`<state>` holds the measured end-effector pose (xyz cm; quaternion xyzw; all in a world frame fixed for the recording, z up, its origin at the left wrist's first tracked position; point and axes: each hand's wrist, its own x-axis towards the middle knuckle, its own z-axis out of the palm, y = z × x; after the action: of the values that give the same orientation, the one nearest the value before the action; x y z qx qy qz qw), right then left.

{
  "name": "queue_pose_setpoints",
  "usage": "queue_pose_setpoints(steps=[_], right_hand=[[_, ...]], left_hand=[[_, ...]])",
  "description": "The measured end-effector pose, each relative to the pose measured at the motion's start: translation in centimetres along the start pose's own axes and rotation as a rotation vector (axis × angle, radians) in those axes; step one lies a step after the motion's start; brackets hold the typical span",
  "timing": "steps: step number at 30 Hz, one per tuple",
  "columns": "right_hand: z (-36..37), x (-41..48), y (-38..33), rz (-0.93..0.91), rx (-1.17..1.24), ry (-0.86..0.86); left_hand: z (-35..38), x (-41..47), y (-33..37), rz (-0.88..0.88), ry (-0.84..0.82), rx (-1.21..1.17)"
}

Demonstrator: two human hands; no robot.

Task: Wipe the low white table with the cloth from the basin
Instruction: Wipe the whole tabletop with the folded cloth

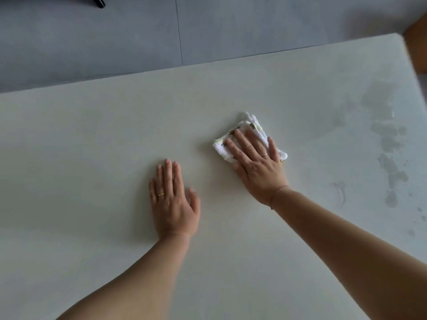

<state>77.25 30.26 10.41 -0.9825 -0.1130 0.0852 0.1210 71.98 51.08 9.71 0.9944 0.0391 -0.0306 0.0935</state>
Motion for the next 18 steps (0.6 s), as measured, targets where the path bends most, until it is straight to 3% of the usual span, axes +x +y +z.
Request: queue_pose_setpoints(steps=[2, 5, 8, 10, 13, 16, 18], right_hand=[[-0.8, -0.5, 4.1, 0.062, -0.053, 0.038], [-1.6, -1.3, 8.1, 0.439, 0.023, 0.093], [-0.9, -0.6, 5.0, 0.676, 0.113, 0.133], [0.2, -1.1, 0.5, 0.626, 0.130, 0.120], [1.8, -4.3, -5.2, 0.324, 0.057, 0.045], [1.3, -5.6, -3.2, 0.076, 0.008, 0.006], [0.3, -6.1, 0.8, 0.049, -0.047, 0.006]], left_hand=[[-0.1, -0.1, -0.1, 0.000, 0.005, -0.003], [0.0, -0.1, -0.1, 0.004, 0.012, 0.000], [0.0, -0.2, -0.1, 0.002, 0.019, -0.006], [0.0, -0.3, -0.2, 0.002, 0.023, -0.015], [-0.1, -0.4, -0.2, -0.003, 0.044, -0.022], [0.0, -0.3, -0.2, 0.016, 0.063, -0.026], [0.1, -0.3, -0.3, 0.010, 0.057, -0.029]])
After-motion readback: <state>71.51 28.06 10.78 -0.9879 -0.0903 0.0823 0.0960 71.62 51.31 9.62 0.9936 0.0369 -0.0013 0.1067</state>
